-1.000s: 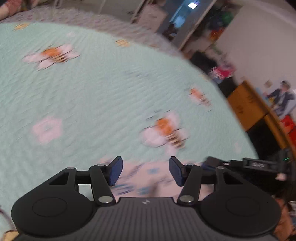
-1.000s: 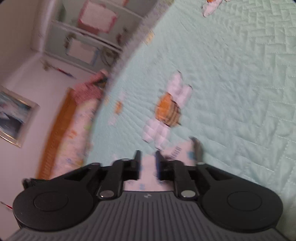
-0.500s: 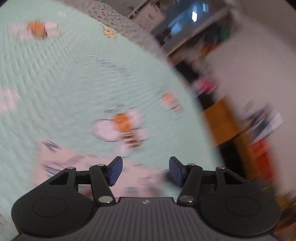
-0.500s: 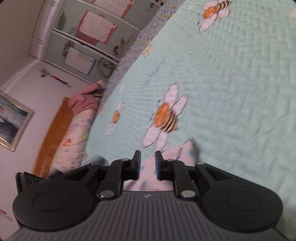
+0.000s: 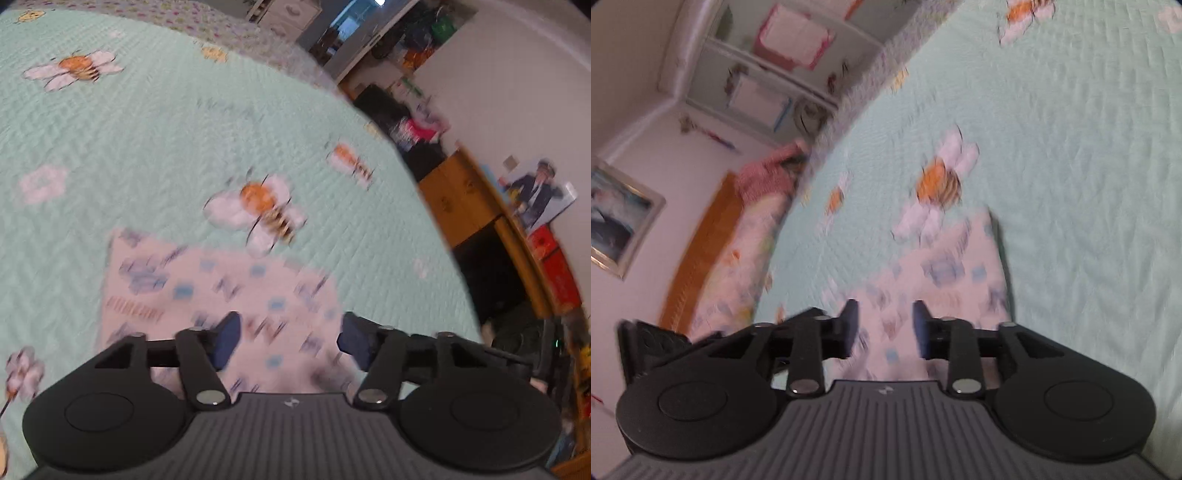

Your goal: Fold clothes

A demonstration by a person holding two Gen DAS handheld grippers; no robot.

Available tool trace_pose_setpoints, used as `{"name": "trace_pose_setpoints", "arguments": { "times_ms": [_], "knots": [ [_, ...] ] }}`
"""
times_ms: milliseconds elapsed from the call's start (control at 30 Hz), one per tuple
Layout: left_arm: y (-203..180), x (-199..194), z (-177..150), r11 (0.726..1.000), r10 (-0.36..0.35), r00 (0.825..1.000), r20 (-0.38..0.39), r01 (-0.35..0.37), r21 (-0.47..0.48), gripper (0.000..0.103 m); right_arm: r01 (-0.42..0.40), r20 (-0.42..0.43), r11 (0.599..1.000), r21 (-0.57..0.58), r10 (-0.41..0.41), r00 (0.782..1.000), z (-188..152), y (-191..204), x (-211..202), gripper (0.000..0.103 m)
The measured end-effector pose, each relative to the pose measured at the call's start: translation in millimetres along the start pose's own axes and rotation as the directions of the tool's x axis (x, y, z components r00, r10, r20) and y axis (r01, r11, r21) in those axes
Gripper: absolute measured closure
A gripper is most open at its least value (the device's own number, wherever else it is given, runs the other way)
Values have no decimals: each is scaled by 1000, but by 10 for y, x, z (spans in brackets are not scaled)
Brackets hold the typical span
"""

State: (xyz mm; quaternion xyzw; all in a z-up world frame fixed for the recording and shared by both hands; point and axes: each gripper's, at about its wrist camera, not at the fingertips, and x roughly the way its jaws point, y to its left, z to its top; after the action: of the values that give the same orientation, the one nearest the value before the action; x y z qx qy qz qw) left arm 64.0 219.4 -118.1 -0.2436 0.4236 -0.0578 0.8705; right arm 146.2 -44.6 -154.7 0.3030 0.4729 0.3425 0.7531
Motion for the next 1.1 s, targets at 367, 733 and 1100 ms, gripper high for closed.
{"name": "trace_pose_setpoints", "arguments": {
  "times_ms": [367, 733, 1100],
  "knots": [
    [29, -226, -372, 1000, -29, 995, 97, 28, 12, 33, -30, 25, 999, 27, 29, 999, -212, 66, -207, 64],
    [205, -523, -436, 997, -50, 995, 85, 54, -50, 35, 114, 40, 984, -138, -109, 993, -431, 432, -269, 68],
    [133, -602, -735, 995, 66, 997, 26, -68, 66, 35, 138, 18, 979, -150, -137, 990, -680, 465, -369, 58]
  ]
}}
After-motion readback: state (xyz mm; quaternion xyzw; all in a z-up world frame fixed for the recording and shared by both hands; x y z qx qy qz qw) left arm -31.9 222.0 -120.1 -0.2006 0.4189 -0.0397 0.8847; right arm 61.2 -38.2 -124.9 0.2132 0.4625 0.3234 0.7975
